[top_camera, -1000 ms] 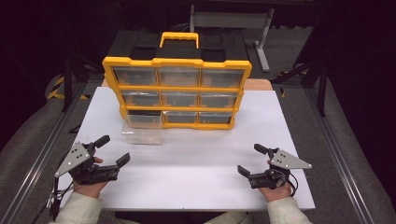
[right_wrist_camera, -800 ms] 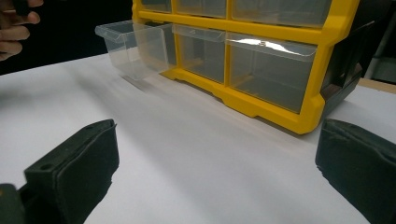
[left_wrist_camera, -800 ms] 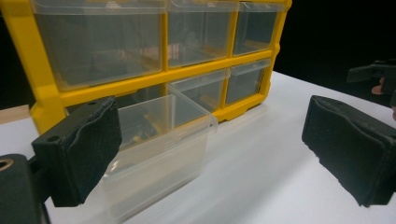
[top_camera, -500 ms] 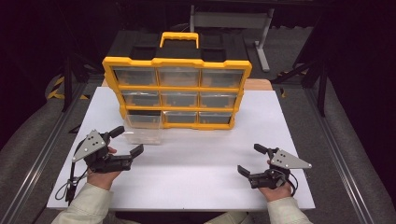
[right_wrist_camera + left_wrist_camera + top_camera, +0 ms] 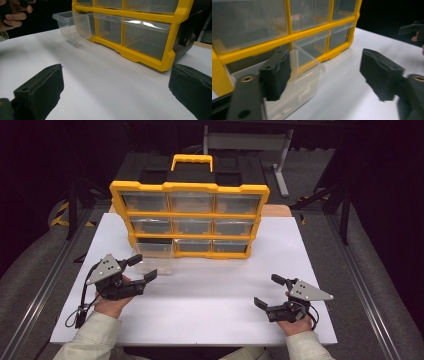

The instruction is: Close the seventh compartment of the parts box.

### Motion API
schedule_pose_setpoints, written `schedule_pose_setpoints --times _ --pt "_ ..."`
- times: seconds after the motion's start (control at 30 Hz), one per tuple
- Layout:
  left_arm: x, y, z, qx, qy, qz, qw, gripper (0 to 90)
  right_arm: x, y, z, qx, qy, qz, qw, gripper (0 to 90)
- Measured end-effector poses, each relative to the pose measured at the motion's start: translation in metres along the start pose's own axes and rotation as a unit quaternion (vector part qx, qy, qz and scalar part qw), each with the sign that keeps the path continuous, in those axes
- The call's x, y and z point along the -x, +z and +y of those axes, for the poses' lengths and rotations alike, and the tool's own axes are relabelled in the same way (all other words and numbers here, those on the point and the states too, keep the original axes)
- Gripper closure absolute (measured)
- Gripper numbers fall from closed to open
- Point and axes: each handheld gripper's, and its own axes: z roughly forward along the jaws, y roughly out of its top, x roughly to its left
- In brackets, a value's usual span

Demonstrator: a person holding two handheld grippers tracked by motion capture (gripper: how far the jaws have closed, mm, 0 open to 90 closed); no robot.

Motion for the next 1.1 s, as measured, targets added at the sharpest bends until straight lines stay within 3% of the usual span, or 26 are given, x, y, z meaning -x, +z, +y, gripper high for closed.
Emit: schedule_pose_setpoints --times 0.03,0.17,0.27,0.4,0.53,0.83,1.1 --pt "-0.002 0.001 0.000 -0.008 0.000 0.002 1.0000 30.0 0.000 0.000 0.000 0.000 0.000 0.000 1.0000 0.5" --pt "-0.005 0.003 -0.002 -0.028 -0.015 0.008 0.9995 43.6 0.000 0.000 0.000 0.000 0.001 0.002 1.0000 0.5" --pt "-0.005 0.004 -0.002 -0.039 -0.016 0.019 0.9989 61.5 0.000 0.001 0.000 -0.001 0.001 0.002 1.0000 0.6" --pt "-0.009 0.005 -0.005 -0.056 -0.026 0.012 0.9980 78.3 0.000 0.000 0.000 -0.001 0.001 0.003 1.0000 0.7" --pt "-0.013 0.006 -0.009 -0.081 -0.027 0.008 0.9964 88.3 0.001 0.000 0.000 -0.002 0.002 0.003 1.0000 0.8" --pt "-0.017 0.014 -0.015 -0.128 -0.029 -0.012 0.9913 89.3 0.001 0.001 -0.001 -0.001 0.004 0.005 1.0000 1.0" --pt "-0.022 0.022 -0.022 -0.166 -0.040 -0.016 0.9851 89.3 0.001 0.001 -0.001 -0.001 0.005 0.005 1.0000 1.0"
